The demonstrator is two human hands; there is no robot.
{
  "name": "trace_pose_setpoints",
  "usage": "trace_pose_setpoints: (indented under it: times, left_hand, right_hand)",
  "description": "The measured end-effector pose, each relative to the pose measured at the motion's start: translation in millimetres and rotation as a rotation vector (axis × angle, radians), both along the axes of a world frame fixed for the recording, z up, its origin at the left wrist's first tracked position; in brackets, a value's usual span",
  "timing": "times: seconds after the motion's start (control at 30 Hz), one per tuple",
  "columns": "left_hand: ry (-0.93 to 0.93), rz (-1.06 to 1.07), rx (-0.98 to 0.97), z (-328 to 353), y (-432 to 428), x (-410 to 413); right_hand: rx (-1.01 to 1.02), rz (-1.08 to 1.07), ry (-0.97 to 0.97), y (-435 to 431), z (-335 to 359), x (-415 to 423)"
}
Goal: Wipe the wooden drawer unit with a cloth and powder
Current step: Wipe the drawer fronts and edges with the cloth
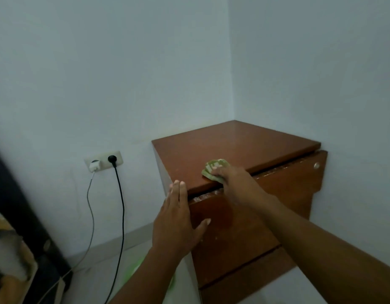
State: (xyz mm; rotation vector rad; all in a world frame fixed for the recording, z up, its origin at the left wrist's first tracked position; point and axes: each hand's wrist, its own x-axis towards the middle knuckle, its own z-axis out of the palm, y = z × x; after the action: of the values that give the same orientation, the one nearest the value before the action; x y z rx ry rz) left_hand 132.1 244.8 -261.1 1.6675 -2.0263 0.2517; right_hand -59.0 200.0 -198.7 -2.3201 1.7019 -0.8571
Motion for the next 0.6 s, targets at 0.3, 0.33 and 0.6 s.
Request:
trace_pose_setpoints:
  times: [0.3,0.33,0.6]
  left_hand:
    - [-0.066,-0.011,0.039,-0.2,2.3,1.4]
    - [-0.091,-0.015,0.03,1.9,3.8,2.9]
    - [-0.111,-0.096,-0.042,-9.3,30.5,-4.4]
  right_hand:
    - [-0.092,-0.036,-0.011,4.7,-15.2,8.6]
    - [-0.09,-0.041,-0.009,4.4,-15.5,9.5]
    - [-0.069,-0.052,-0.028,6.8,-11.1,9.7]
